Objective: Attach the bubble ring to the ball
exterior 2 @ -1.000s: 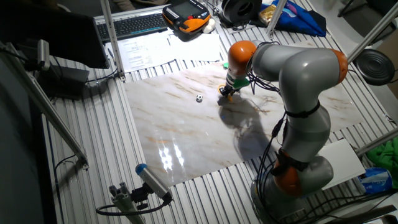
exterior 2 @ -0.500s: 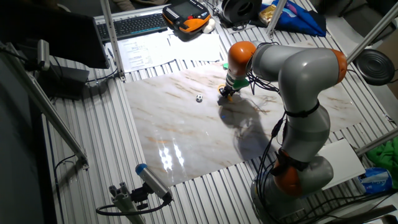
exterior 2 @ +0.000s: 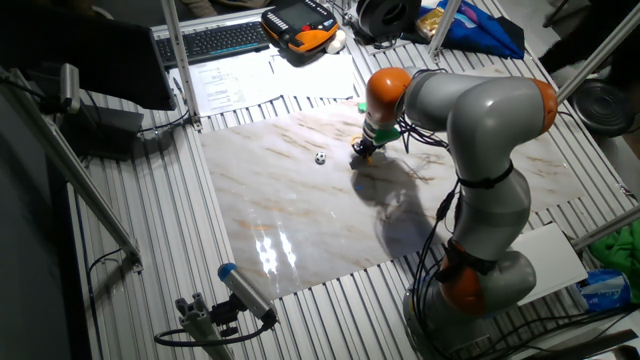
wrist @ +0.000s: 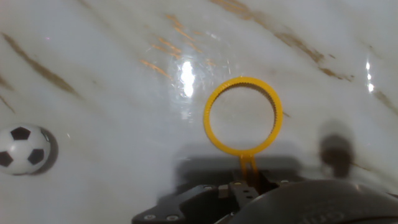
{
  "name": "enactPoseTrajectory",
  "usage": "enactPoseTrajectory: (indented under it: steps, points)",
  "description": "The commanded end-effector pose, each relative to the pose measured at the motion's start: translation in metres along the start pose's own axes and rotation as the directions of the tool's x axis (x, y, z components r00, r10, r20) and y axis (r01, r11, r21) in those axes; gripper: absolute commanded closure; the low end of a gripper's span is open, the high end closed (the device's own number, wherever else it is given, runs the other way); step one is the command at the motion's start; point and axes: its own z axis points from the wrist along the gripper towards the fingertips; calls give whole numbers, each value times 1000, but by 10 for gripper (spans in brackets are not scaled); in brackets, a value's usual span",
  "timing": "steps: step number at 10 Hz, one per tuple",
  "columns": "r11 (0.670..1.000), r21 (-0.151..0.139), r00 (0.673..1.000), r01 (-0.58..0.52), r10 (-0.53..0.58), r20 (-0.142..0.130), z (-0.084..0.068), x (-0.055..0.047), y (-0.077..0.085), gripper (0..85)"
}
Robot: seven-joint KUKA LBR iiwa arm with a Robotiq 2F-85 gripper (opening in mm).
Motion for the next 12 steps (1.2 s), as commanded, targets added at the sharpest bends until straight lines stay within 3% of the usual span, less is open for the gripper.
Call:
enactPoseTrajectory:
  steps: [1,3,5,7,8,9,10,11,12]
  points:
    - [1000,0,1000,3,-3,-4,0,1,0,850]
    - [1000,6,1000,5,-5,-18,-9,3,2,850]
    - [1000,-8,1000,-17,17,-24,-16,4,4,850]
    - [999,1,998,-49,49,-41,-34,4,9,850]
    - [998,11,998,-59,59,-20,-35,3,8,850]
    - [998,54,1000,-18,19,-4,-32,-2,5,850]
    - [1000,21,1000,-8,8,-9,-30,-6,1,680]
    - [999,41,1000,12,-11,-10,-29,-7,0,510]
    - [999,32,1000,17,-17,-10,-28,-6,1,510]
